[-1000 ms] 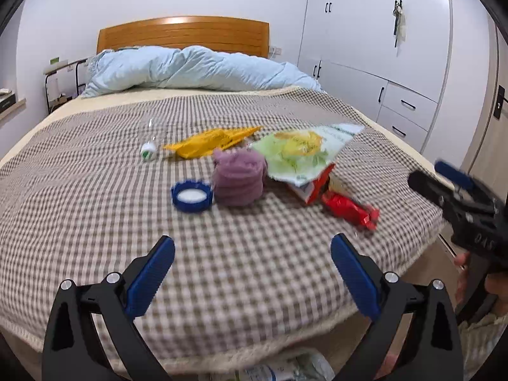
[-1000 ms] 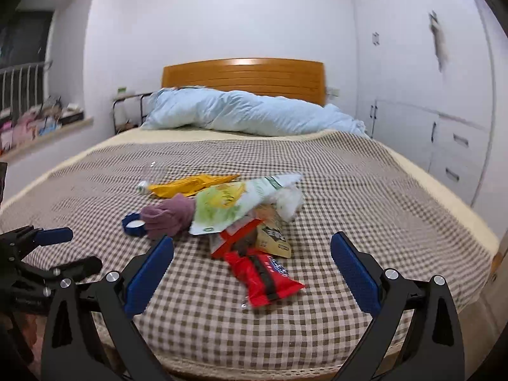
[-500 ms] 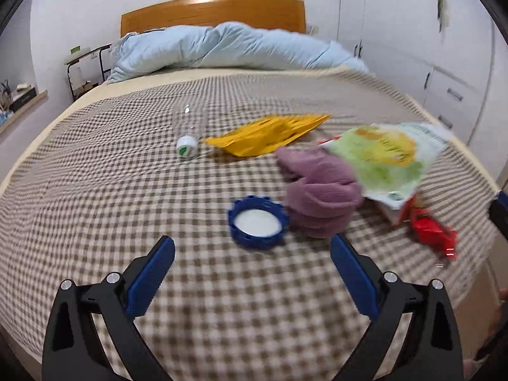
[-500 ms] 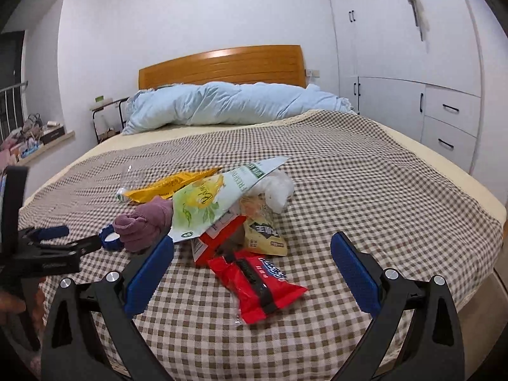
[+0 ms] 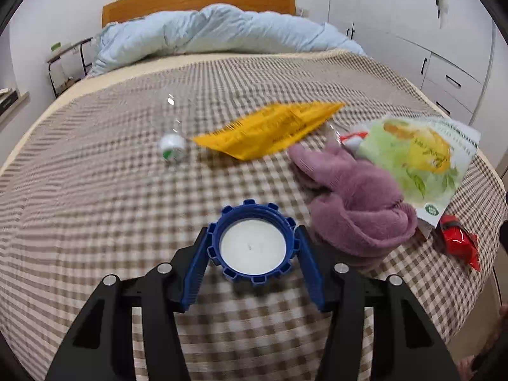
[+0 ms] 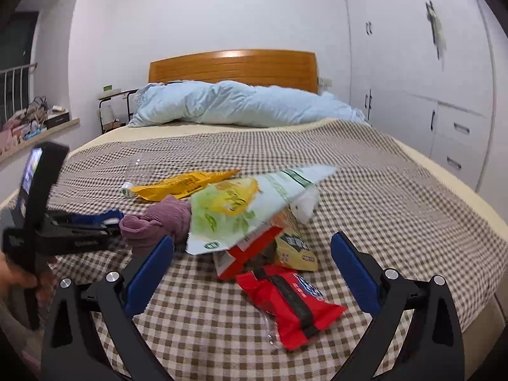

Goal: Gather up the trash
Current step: 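Reach the left tool to the blue bottle cap and grasp it, then grasp the clear plastic cup with the right tool while the left holds the cap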

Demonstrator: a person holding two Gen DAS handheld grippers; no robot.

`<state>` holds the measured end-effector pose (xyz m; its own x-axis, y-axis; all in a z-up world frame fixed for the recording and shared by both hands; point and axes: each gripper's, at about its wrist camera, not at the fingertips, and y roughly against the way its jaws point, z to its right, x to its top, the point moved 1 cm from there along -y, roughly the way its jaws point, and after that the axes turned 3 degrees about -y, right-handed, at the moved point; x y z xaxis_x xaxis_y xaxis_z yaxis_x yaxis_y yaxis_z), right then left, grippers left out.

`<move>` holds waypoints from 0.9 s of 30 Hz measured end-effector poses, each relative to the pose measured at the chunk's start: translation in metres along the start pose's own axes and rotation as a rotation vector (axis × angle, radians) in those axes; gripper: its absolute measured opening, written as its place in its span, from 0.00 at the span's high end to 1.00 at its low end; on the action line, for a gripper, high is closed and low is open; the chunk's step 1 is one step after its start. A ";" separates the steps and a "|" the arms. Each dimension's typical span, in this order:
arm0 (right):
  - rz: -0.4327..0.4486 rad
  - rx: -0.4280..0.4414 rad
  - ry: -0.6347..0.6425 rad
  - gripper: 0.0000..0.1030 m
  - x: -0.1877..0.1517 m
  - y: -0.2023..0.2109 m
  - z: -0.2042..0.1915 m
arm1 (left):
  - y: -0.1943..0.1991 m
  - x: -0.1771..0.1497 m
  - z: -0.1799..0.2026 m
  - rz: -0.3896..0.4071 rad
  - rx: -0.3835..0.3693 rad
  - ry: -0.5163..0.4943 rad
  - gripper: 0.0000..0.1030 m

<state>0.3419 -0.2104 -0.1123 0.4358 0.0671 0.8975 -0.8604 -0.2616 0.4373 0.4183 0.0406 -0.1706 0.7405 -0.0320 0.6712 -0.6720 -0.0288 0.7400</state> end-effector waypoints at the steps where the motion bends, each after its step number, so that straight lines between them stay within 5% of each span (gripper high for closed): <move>1: 0.005 -0.006 0.010 0.08 0.001 -0.001 -0.005 | 0.006 0.002 -0.007 0.019 0.013 -0.001 0.50; 5: 0.006 -0.056 0.002 0.08 0.013 -0.005 -0.024 | 0.025 0.008 -0.040 0.079 0.044 0.038 0.50; 14: -0.059 0.062 0.076 0.08 0.075 -0.038 -0.101 | 0.041 0.035 -0.106 0.140 0.063 0.054 0.50; 27: -0.394 0.102 0.007 0.08 0.138 -0.203 -0.205 | -0.030 0.064 -0.183 0.121 0.016 0.135 0.50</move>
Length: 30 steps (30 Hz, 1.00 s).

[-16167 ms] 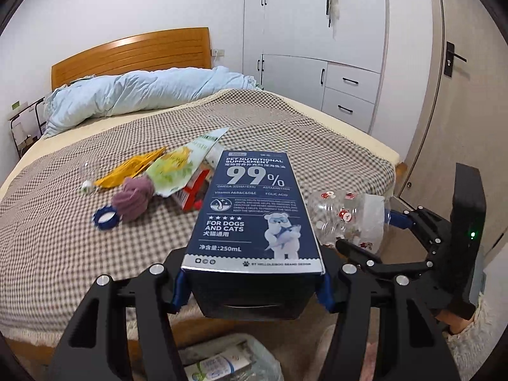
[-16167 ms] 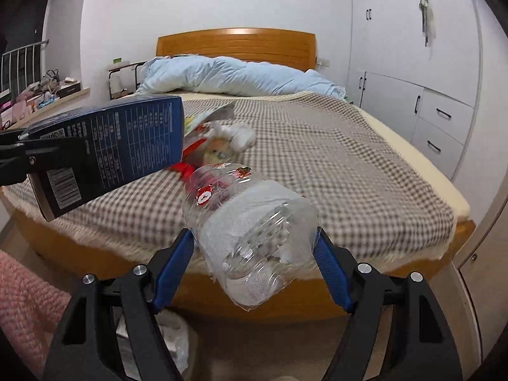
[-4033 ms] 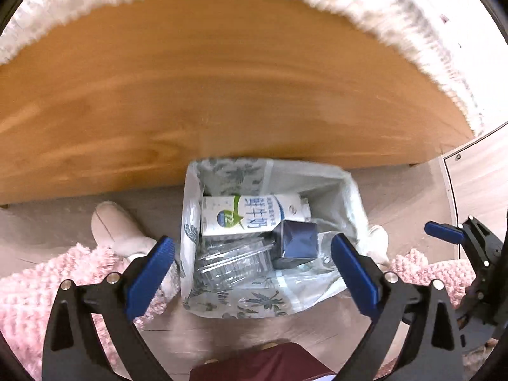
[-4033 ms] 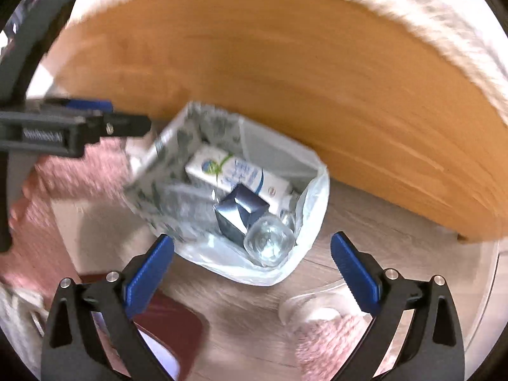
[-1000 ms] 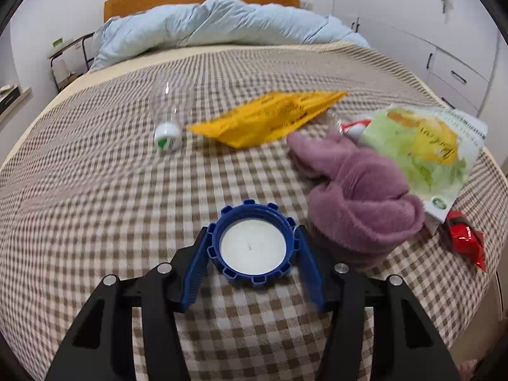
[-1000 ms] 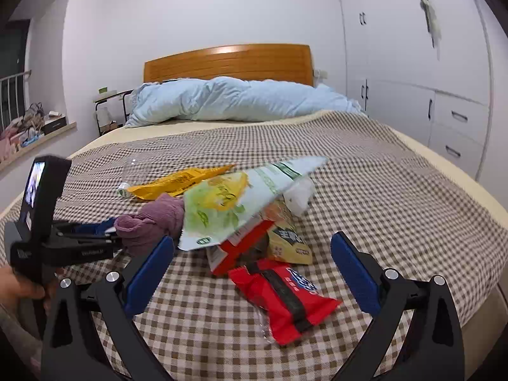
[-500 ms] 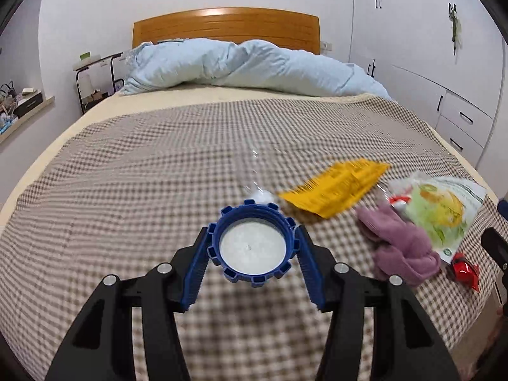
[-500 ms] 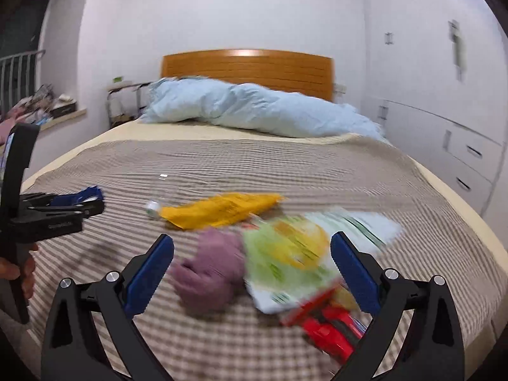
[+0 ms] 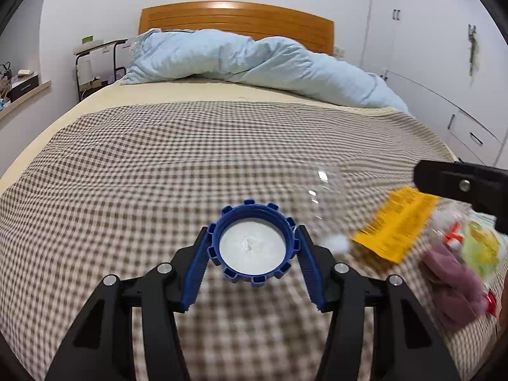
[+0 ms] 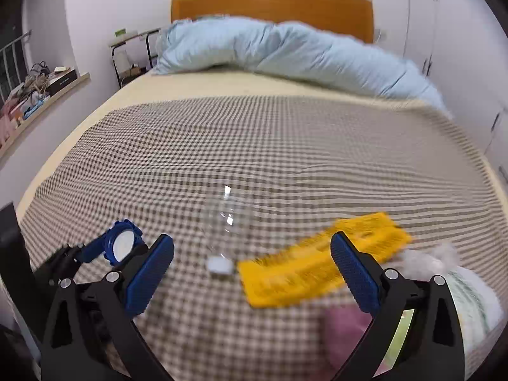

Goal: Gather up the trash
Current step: 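Grasp the clear plastic cup with the right tool while the left holds the cap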

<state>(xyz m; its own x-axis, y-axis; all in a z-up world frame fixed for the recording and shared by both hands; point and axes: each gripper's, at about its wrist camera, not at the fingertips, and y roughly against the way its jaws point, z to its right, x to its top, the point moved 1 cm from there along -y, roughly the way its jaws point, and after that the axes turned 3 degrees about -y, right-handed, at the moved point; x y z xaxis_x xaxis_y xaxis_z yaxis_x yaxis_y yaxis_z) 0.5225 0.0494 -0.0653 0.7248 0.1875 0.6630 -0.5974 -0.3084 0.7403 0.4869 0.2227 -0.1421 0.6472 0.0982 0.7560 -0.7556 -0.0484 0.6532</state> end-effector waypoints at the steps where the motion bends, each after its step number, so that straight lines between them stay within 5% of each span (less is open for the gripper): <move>1: -0.025 0.018 -0.025 0.08 0.006 -0.012 -0.001 | -0.008 0.006 -0.005 -0.015 -0.017 0.017 0.50; 6: -0.122 0.007 -0.116 0.08 0.023 -0.067 -0.004 | -0.039 0.023 -0.021 -0.071 -0.113 0.081 0.50; 9: -0.162 -0.007 -0.162 0.42 0.024 -0.088 -0.002 | -0.050 0.021 -0.026 -0.075 -0.132 0.099 0.50; 12: -0.176 0.007 -0.221 0.42 0.024 -0.104 0.000 | -0.060 0.017 -0.029 -0.076 -0.108 0.103 0.50; 19: -0.181 0.037 -0.257 0.47 0.022 -0.120 -0.007 | -0.069 0.011 -0.039 -0.092 -0.207 0.167 0.50; 30: -0.020 -0.061 -0.212 0.52 0.011 -0.056 0.000 | -0.061 0.009 -0.018 -0.056 -0.228 0.084 0.50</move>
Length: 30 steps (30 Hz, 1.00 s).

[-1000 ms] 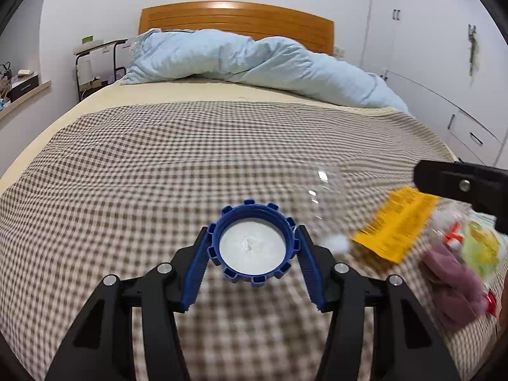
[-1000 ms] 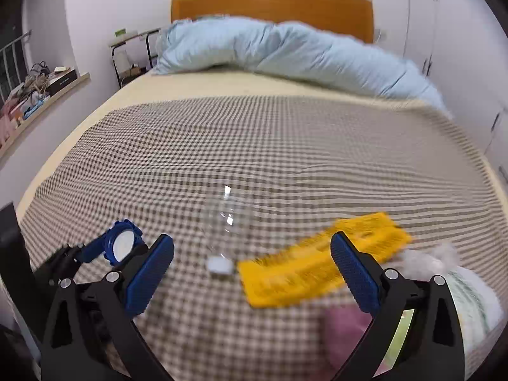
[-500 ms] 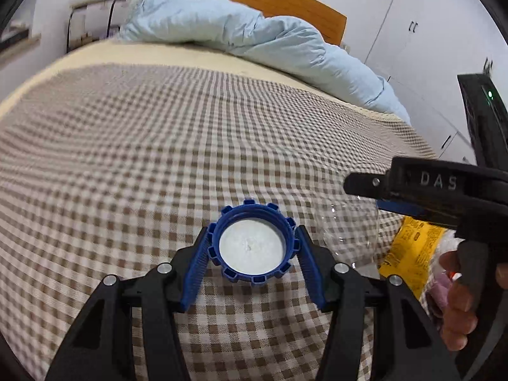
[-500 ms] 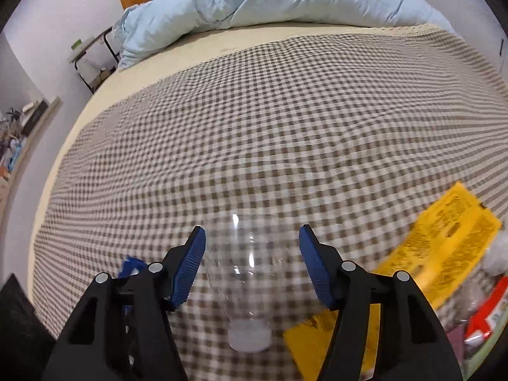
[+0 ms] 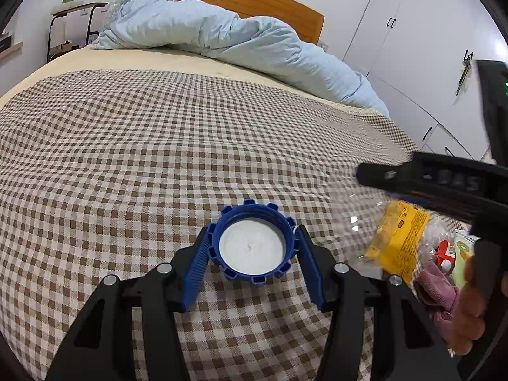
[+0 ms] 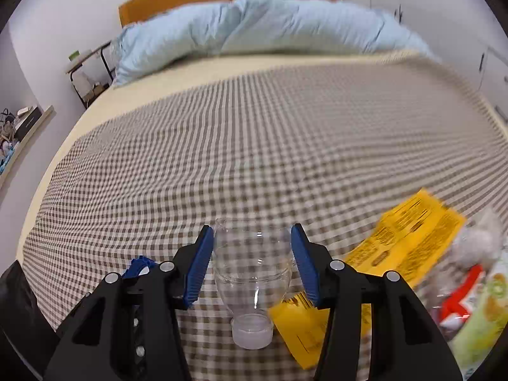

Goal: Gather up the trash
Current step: 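Grasp the clear plastic cup with the right tool while the left holds the cap, then carry the blue cap and clear cup toward the floor trash bin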

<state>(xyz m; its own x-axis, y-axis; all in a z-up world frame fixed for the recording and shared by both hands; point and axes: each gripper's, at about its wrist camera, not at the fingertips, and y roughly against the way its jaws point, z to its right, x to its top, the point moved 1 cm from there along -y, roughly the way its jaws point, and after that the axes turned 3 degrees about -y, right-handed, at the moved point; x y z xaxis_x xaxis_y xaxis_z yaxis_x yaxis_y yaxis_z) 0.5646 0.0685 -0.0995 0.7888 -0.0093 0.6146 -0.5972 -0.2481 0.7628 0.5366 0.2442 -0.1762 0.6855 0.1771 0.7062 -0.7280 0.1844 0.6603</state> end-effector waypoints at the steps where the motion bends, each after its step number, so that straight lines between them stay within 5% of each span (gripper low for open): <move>1: 0.020 0.002 0.009 0.52 0.000 0.007 0.001 | 0.002 -0.001 -0.001 0.006 -0.005 0.003 0.50; 19: 0.167 0.124 0.259 0.49 -0.106 0.096 0.025 | 0.027 -0.024 0.011 0.035 0.001 -0.020 0.50; 30: 0.153 0.119 0.338 0.51 -0.102 0.090 0.015 | 0.028 -0.023 0.011 0.041 -0.008 -0.016 0.50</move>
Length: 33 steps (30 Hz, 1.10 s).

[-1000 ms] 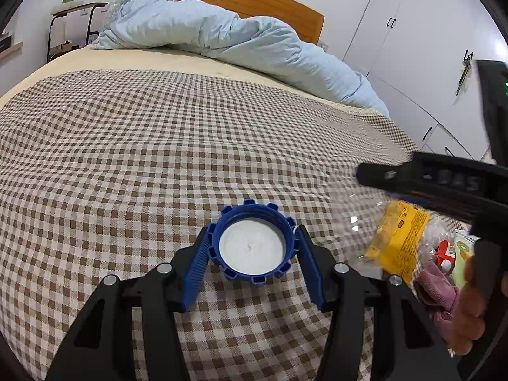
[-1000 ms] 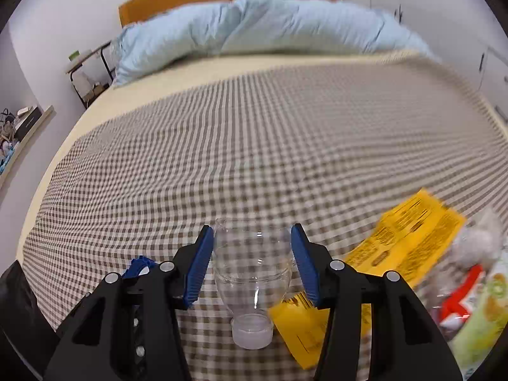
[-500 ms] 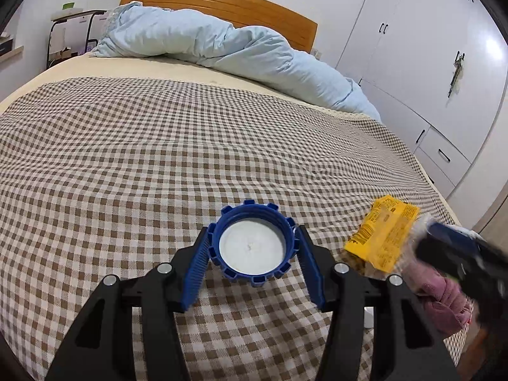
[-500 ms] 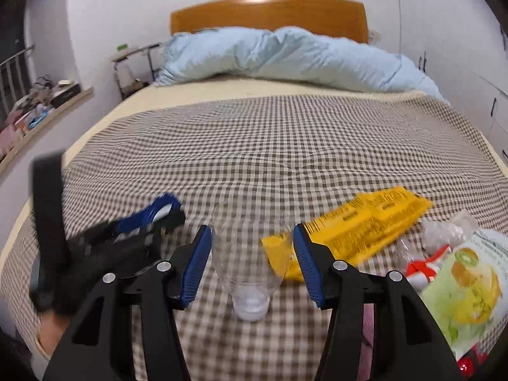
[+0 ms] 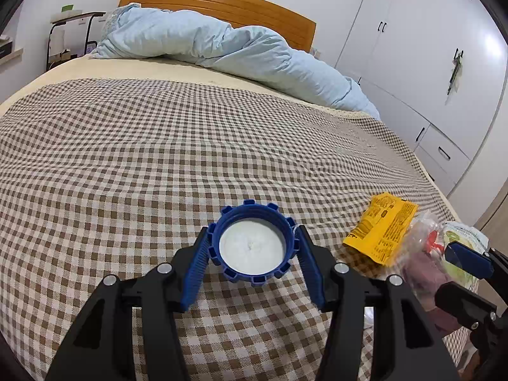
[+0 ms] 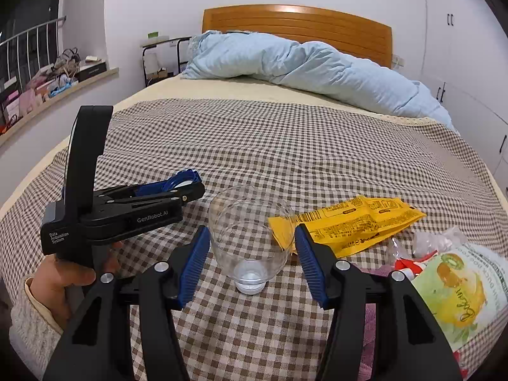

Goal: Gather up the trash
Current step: 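Carry the blue cap and clear cup toward the floor trash bin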

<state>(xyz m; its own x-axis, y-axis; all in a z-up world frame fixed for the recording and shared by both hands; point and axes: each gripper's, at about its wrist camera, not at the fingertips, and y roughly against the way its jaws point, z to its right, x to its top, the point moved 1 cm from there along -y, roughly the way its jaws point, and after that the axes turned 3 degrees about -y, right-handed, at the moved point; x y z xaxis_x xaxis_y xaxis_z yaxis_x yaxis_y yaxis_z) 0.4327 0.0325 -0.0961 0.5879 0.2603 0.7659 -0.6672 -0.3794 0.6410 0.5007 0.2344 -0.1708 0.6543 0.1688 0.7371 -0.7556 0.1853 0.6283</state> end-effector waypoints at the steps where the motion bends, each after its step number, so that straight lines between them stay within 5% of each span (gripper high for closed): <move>1: 0.004 -0.002 0.003 0.52 0.001 0.002 0.000 | 0.002 0.000 -0.001 0.006 0.003 0.002 0.50; 9: 0.068 0.012 -0.017 0.53 -0.010 0.030 0.012 | 0.047 0.004 0.022 0.100 -0.010 -0.007 0.50; 17: 0.165 0.066 -0.022 0.53 -0.029 0.110 0.023 | 0.125 -0.012 0.074 0.119 -0.016 -0.103 0.50; 33: 0.221 0.100 -0.039 0.53 -0.126 0.256 0.052 | 0.249 -0.115 0.180 0.062 0.037 -0.282 0.50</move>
<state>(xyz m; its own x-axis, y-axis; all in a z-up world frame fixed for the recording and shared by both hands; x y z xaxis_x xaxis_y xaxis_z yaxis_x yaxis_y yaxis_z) 0.2118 -0.1432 -0.0311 0.4515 0.1276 0.8831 -0.7339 -0.5097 0.4489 0.2321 0.0869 -0.0545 0.5760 -0.0984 0.8115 -0.7982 0.1466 0.5843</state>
